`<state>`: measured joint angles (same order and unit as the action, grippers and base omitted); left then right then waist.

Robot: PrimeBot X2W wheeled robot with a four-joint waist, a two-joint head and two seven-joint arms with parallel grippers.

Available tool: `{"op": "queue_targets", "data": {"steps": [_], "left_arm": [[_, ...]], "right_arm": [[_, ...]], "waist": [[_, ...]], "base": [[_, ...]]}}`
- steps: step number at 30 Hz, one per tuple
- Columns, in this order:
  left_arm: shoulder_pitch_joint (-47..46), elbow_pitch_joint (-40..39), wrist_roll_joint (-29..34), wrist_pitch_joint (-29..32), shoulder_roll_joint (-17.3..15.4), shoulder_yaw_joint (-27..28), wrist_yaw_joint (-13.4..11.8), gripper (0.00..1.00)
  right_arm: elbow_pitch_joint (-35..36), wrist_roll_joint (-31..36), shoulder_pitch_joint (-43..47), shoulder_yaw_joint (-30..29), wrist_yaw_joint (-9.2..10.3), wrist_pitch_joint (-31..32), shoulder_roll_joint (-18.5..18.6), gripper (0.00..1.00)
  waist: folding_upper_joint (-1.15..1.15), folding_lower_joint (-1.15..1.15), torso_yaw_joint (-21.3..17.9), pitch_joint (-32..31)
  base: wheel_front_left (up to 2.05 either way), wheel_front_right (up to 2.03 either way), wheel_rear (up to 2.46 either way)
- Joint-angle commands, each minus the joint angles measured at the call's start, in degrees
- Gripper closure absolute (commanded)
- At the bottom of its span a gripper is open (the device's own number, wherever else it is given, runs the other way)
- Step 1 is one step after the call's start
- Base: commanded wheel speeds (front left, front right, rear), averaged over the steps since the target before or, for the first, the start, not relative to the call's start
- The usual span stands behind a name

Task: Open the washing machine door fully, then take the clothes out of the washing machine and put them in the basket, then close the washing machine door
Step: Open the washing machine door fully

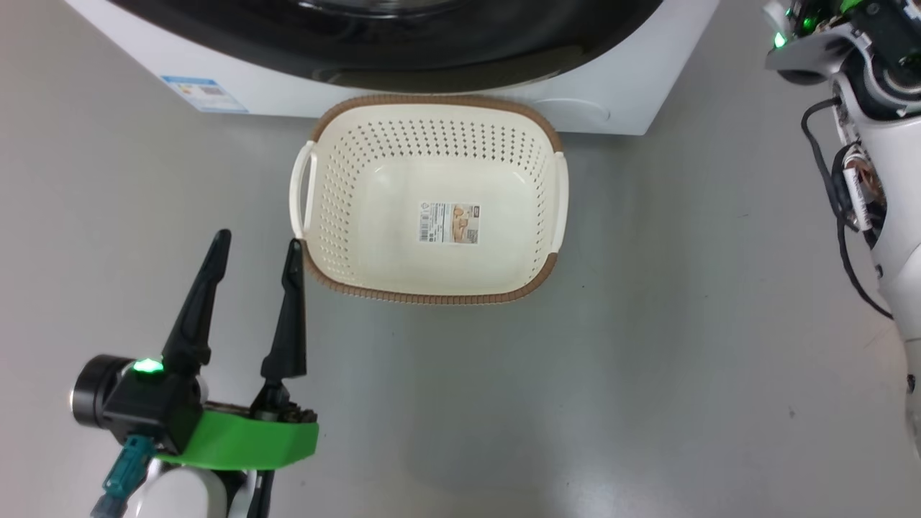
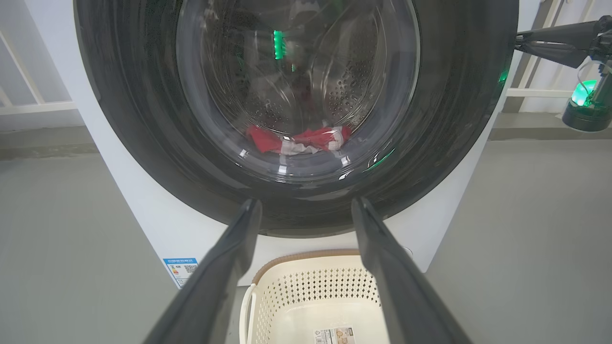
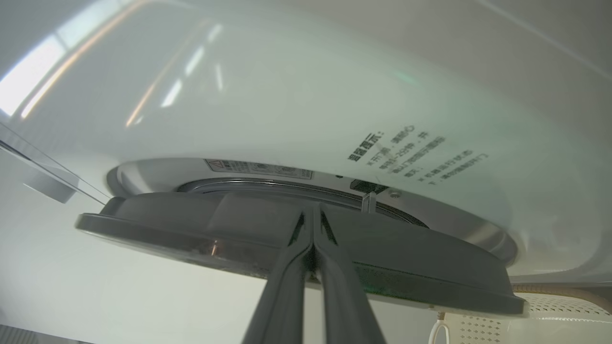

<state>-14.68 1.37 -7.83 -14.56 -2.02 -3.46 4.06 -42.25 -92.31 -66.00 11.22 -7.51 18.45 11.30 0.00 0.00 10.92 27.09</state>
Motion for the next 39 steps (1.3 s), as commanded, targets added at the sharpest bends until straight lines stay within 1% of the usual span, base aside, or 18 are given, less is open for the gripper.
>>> {"op": "queue_targets", "data": {"steps": [1, 6, 19, 31, 39], "left_arm": [[-1.29, -1.39, -0.2, -0.44, -0.87, 1.33, 0.26, 0.0], [-2.29, -1.23, -0.46, -0.44, -0.87, 0.61, 0.39, 0.0], [-3.83, 0.6, 0.01, -0.44, -0.86, -0.29, 0.64, 0.0], [-4.82, 1.81, 0.81, -0.44, -0.86, 1.03, 0.52, 0.0], [-4.39, 2.39, 1.51, -0.44, -0.87, 2.07, 0.57, 0.0]], "right_arm": [[1.62, 0.22, -1.58, -0.05, 0.02, 0.33, -0.16, 1.0], [1.22, 1.09, -3.09, 0.14, 0.02, 0.85, 0.64, 1.0], [-0.14, 2.22, -5.93, 2.61, 0.02, 6.51, 1.25, 1.0], [1.35, 5.89, -4.59, 8.88, 0.02, 11.02, 1.07, 1.0], [2.16, 5.5, -3.13, 11.76, 0.02, 14.15, 0.09, 1.0]], "waist": [[0.0, 0.0, 1.11, 1.28], [0.0, 0.0, 2.03, 2.42], [0.0, 0.0, 2.94, 4.15], [0.0, 0.0, 1.17, 2.78], [0.0, 0.0, -0.19, 0.58]], "base": [[0.0, 0.0, 0.0], [0.0, 0.0, 0.0], [0.0, 0.0, 0.0], [0.0, 0.0, 0.0], [0.0, 0.0, 0.0]]}}
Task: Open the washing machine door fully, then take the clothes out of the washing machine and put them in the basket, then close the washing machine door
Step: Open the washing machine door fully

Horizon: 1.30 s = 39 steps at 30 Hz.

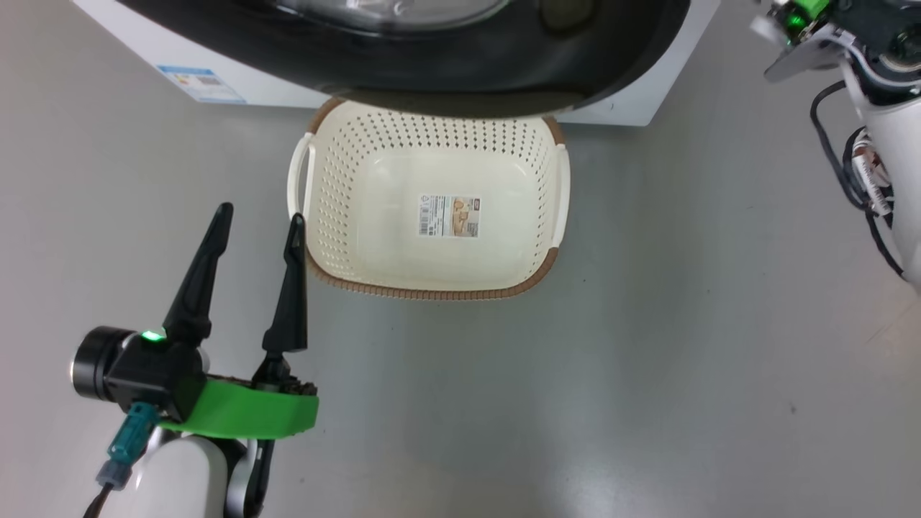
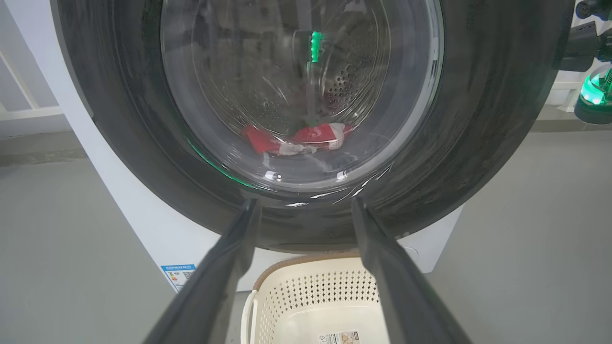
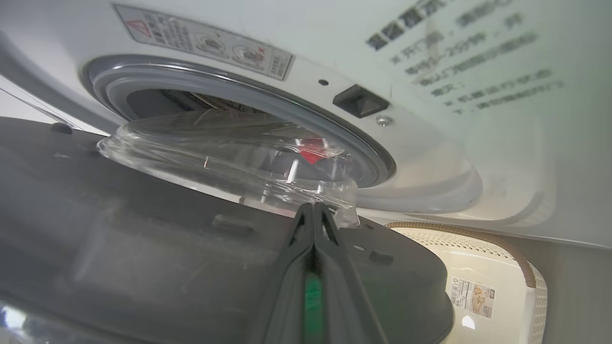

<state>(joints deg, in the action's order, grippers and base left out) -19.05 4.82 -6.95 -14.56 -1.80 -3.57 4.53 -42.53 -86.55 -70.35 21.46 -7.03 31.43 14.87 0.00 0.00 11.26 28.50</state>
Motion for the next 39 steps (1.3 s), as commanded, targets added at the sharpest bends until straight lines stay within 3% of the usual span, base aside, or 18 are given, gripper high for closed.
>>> {"op": "queue_targets", "data": {"steps": [1, 16, 26, 27, 28, 29, 30, 32, 39], "left_arm": [[0.08, -1.01, 0.66, -0.44, -1.09, 2.24, 0.1, 0.0], [1.86, -0.66, 0.92, -0.44, -1.09, 3.16, 0.2, 0.0], [2.93, -0.93, 1.09, -0.44, -1.14, 3.7, 0.21, 0.0], [2.99, -1.01, 1.08, -0.44, -1.15, 3.75, 0.23, 0.0], [3.06, -1.08, 1.05, -0.44, -1.16, 3.8, 0.25, 0.0], [3.12, -1.14, 1.01, -0.44, -1.16, 3.85, 0.27, 0.0], [3.17, -1.18, 0.98, -0.44, -1.16, 3.92, 0.28, 0.0], [3.25, -1.25, 0.82, -0.44, -1.16, 4.13, 0.27, 0.0], [3.36, -1.19, 0.36, -0.44, -1.16, 4.99, 0.23, 0.0]], "right_arm": [[2.5, -0.42, 1.49, 1.72, -0.46, 1.45, -3.57, 1.0], [3.51, -3.12, 5.39, 3.81, -0.46, 6.75, -5.03, 1.0], [3.4, -3.19, 7.42, 3.75, -0.46, 5.91, -5.73, 1.0], [3.33, -3.01, 7.57, 3.57, -0.46, 5.06, -5.83, 0.85], [3.25, -2.8, 7.73, 3.33, -0.46, 4.07, -5.91, 0.63], [3.2, -2.42, 7.91, 3.22, -0.46, 2.98, -5.94, 0.35], [3.43, -1.75, 8.13, 3.26, -0.46, 1.67, -5.89, 0.2], [4.06, -0.6, 8.86, 3.18, -0.46, -1.46, -5.95, 0.03], [9.77, 6.1, 12.39, 5.73, -0.46, -16.1, -4.45, 0.0]], "waist": [[0.0, 0.0, -0.66, -1.16], [0.0, 0.0, -2.39, -4.84], [0.0, 0.0, -3.51, -5.95], [0.0, 0.0, -3.64, -5.96], [0.0, 0.0, -3.76, -5.95], [0.0, 0.0, -3.89, -5.96], [0.0, 0.0, -4.01, -5.96], [0.0, 0.0, -4.33, -5.97], [0.0, 0.0, -5.92, -5.86]], "base": [[0.0, 0.0, 0.0], [0.0, 0.0, 0.0], [0.0, 0.0, 0.0], [0.0, 0.0, 0.0], [0.0, 0.0, 0.0], [0.0, 0.0, 0.0], [0.0, 0.0, 0.0], [0.0, 0.0, 0.0], [0.0, 0.0, 0.0]]}}
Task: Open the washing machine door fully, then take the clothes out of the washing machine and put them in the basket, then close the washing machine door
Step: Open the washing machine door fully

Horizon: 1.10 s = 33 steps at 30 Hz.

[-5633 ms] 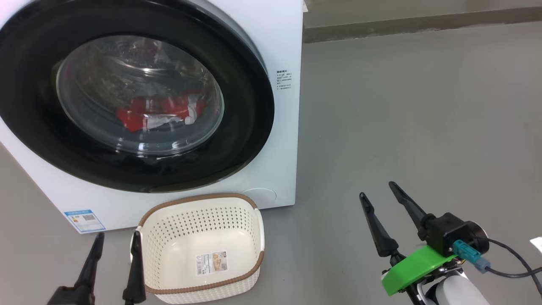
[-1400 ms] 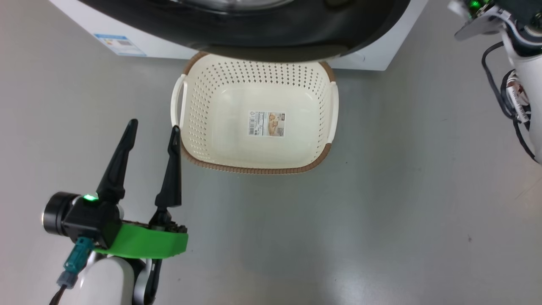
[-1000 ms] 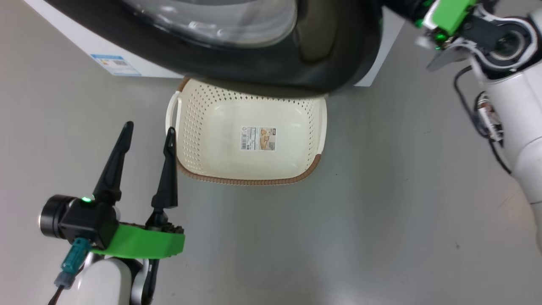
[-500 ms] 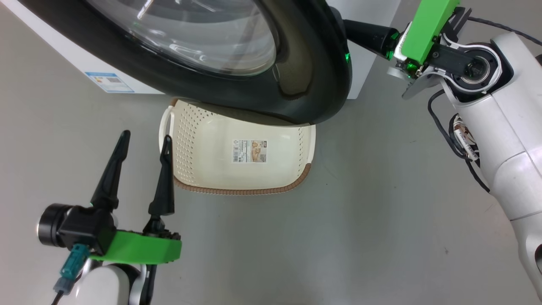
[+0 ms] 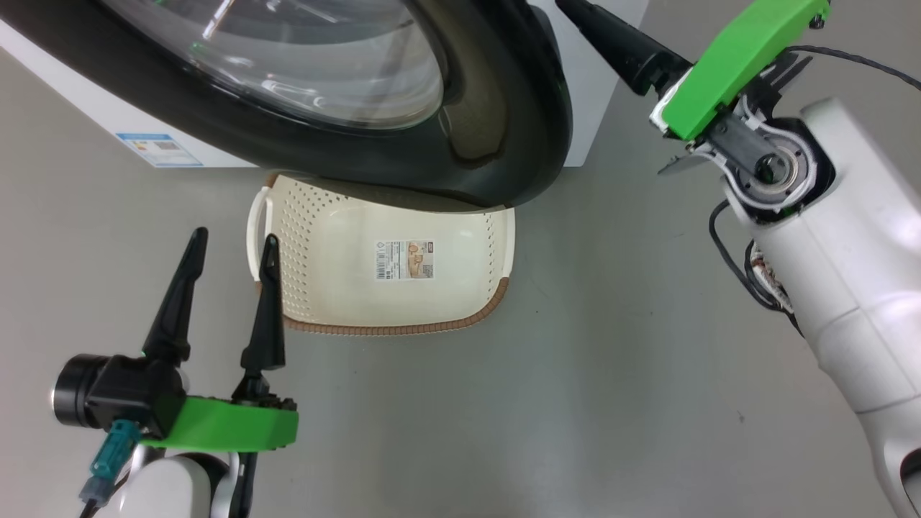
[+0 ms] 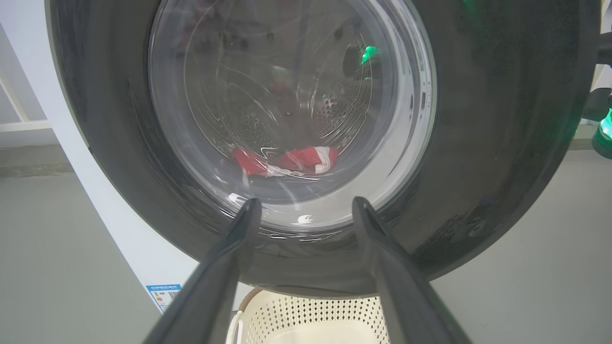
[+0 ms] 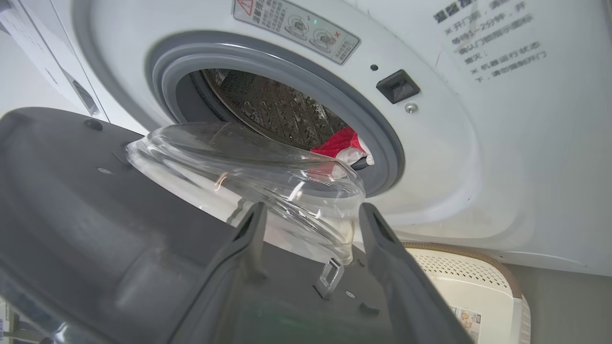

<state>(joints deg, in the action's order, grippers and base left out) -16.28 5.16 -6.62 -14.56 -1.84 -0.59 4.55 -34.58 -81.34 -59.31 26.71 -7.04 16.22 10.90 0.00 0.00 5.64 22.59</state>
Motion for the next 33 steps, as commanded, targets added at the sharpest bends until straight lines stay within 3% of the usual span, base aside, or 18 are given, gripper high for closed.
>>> {"op": "queue_targets", "data": {"steps": [1, 6, 11, 16, 20, 25, 33], "left_arm": [[0.59, -1.53, -0.01, -0.44, -1.12, 2.13, 0.2, 0.0], [0.39, -1.28, -0.07, -0.44, -1.16, 2.71, 0.18, 0.0], [0.51, -1.23, -0.05, -0.44, -1.24, 3.19, 0.23, 0.0], [0.75, -1.16, -0.05, -0.44, -1.35, 3.69, 0.22, 0.0], [1.01, -1.13, -0.14, -0.44, -1.38, 4.07, 0.27, 0.0], [1.32, -1.44, -0.21, -0.44, -1.35, 4.54, 0.12, 0.0], [1.48, -2.11, -0.01, -0.44, -1.3, 4.88, 0.08, 0.0]], "right_arm": [[2.7, 2.33, 1.78, 1.47, -0.45, -3.06, 0.1, 0.0], [4.52, 9.34, 3.58, 7.22, -0.45, -15.24, 3.28, 0.0], [2.08, 14.96, 4.59, 12.66, -0.45, -27.22, 5.66, 0.0], [-2.09, 20.7, 5.04, 13.04, -0.45, -31.0, 6.53, 0.0], [-1.96, 32.24, 7.62, 3.28, -0.45, -31.18, 5.11, 0.0], [4.49, 47.77, 16.1, -7.91, -0.45, -31.2, 1.19, 0.0], [17.37, 63.55, 28.69, -17.92, -0.45, -31.21, -4.83, 0.0]], "waist": [[0.0, 0.0, -0.53, 0.05], [0.0, 0.0, -1.68, 0.17], [0.0, 0.0, -2.65, -0.15], [0.0, 0.0, -3.38, -0.39], [0.0, 0.0, -3.9, -0.59], [0.0, 0.0, -4.39, -0.66], [0.0, 0.0, -4.69, -0.93]], "base": [[0.0, 0.0, 0.0], [0.0, 0.0, 0.0], [0.0, 0.0, 0.0], [0.0, 0.0, 0.0], [0.0, 0.0, 0.0], [0.0, 0.0, 0.0], [0.0, 0.0, 0.0]]}}
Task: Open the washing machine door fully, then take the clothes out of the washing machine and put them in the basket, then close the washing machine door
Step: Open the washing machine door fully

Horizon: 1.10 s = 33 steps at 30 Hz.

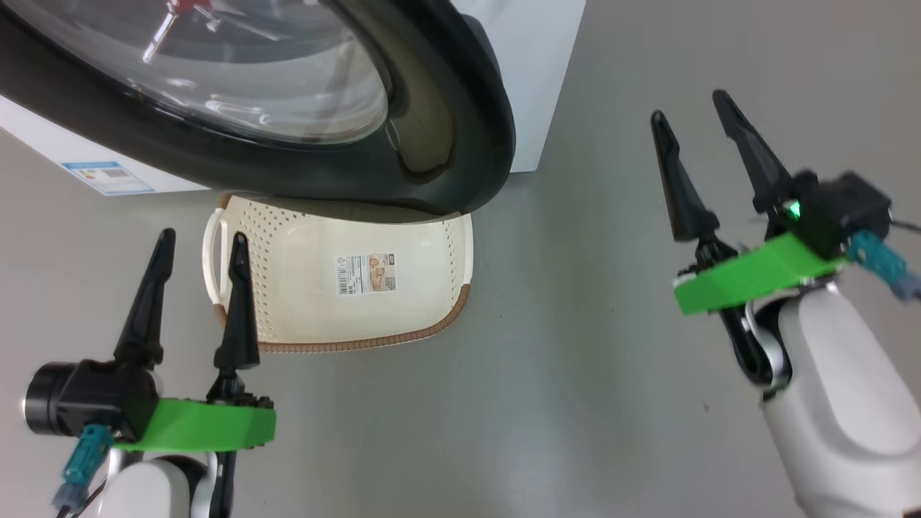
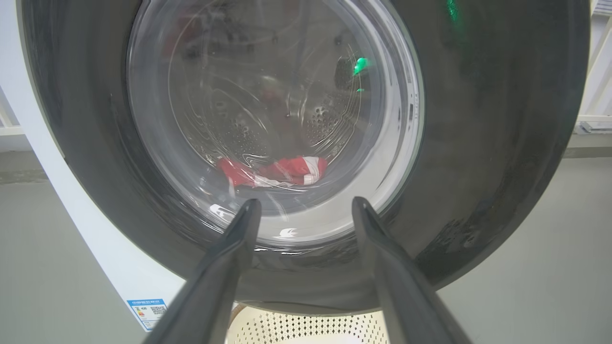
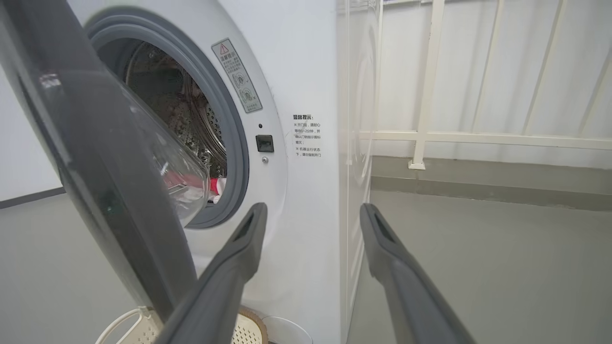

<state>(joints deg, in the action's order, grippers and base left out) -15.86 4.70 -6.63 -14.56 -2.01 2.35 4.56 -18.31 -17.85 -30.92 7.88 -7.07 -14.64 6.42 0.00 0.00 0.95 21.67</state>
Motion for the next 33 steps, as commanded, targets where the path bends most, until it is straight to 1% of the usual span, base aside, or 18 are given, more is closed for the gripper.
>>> {"op": "queue_targets", "data": {"steps": [1, 5, 12, 20, 33], "left_arm": [[1.09, -1.72, 0.02, -0.44, -1.13, 1.98, 0.06, 0.0], [1.32, -1.89, 0.1, -0.44, -1.09, 1.92, 0.08, 0.0], [1.86, -2.21, -0.17, -0.44, -1.02, 1.61, 0.12, 0.0], [2.32, -2.16, -0.11, -0.44, -0.97, 1.32, 0.08, 0.0], [2.5, -1.97, 0.02, -0.44, -0.93, 1.06, -0.17, 0.0]], "right_arm": [[2.68, 0.99, 1.51, 0.01, -0.42, -0.35, -0.86, 0.0], [7.18, 2.78, 5.94, -2.34, -0.42, -0.35, -2.41, 0.0], [12.29, 4.19, 12.02, -5.23, -0.42, -0.35, -3.34, 0.0], [12.81, 3.48, 14.94, -5.27, -0.42, -0.36, -3.52, 0.0], [12.89, 3.14, 15.87, -4.3, -0.42, -0.36, -3.54, 0.0]], "waist": [[0.0, 0.0, -0.05, -0.04], [0.0, 0.0, -0.07, -0.3], [0.0, 0.0, 0.27, -0.71], [0.0, 0.0, 0.29, -0.89], [0.0, 0.0, 0.52, -1.07]], "base": [[0.0, 0.0, 0.0], [0.0, 0.0, 0.0], [0.0, 0.0, 0.0], [0.0, 0.0, 0.0], [0.0, 0.0, 0.0]]}}
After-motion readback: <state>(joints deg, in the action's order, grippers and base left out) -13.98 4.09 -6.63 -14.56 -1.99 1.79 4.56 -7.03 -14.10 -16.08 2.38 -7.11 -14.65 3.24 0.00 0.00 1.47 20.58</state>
